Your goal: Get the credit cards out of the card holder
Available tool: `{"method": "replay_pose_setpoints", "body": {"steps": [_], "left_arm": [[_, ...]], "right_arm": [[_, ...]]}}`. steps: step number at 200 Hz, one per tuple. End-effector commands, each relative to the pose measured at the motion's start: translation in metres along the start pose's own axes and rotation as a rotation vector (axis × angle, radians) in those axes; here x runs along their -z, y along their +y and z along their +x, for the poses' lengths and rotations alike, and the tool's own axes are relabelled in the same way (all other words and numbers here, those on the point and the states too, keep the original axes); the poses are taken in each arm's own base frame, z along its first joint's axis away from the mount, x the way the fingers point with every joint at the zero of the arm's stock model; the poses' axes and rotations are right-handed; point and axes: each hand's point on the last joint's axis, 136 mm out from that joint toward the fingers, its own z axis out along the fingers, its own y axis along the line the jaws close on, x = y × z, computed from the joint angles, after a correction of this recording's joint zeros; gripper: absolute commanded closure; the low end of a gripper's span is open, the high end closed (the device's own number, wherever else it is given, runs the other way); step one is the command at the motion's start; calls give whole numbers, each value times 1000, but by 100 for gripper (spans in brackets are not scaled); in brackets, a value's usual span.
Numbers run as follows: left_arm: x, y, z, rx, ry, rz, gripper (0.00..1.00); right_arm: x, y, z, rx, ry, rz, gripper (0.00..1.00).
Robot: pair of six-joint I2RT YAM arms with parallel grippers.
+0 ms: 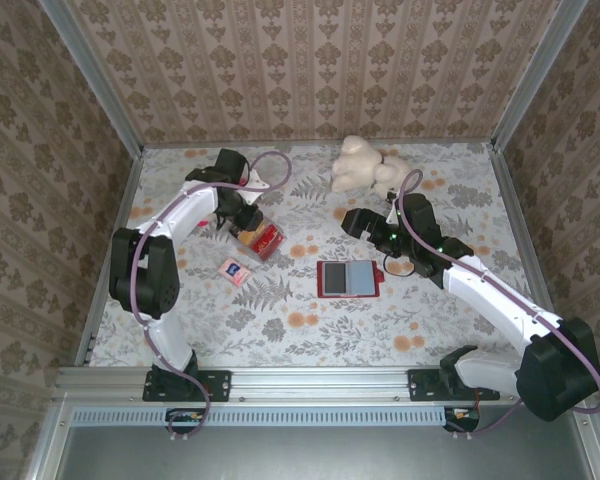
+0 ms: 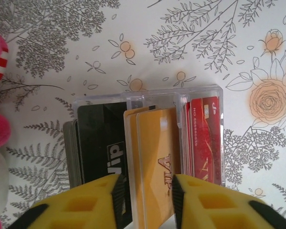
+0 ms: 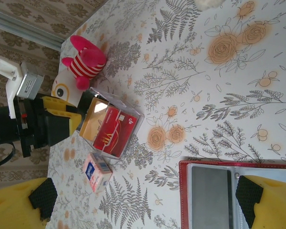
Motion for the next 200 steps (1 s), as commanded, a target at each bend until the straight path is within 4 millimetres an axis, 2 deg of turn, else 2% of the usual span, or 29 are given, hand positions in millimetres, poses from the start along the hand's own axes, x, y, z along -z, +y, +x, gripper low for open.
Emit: {"method": "replay_pose_setpoints", "body": {"steps": [1, 25, 41, 69, 91, 104, 131, 141, 144, 157, 200], "left_arm": [[31, 5, -24, 41, -92, -41, 59], [56, 5, -40, 161, -202, -58, 51], [70, 6, -46, 293, -265, -63, 50], [83, -5, -43, 449, -304, -64, 46], [81, -18, -35, 552, -306, -5, 42], [79, -25, -32, 599, -321, 26, 38], [70, -53, -28, 630, -326, 110, 35], [68, -57, -25, 654, -328, 127, 35], [66, -68, -26, 640, -322, 144, 35], [60, -81, -24, 656, -319, 172, 35], [36, -121, -15, 701, -276, 240, 35]], "right_arm": [[6, 3, -4, 6, -10, -2, 0], [3, -3, 1, 34, 18, 28, 0], [-2, -7, 8, 68, 59, 62, 1], [-14, -23, 36, 193, 181, 198, 3], [-23, -40, 62, 259, 265, 301, 8], [-35, -52, 78, 261, 327, 343, 15], [-51, -53, 99, 231, 403, 284, 25], [-57, -53, 103, 195, 418, 246, 28], [-58, -53, 104, 181, 426, 235, 30], [-64, -57, 107, 128, 443, 188, 38], [-72, -72, 114, 87, 494, 180, 48]]}}
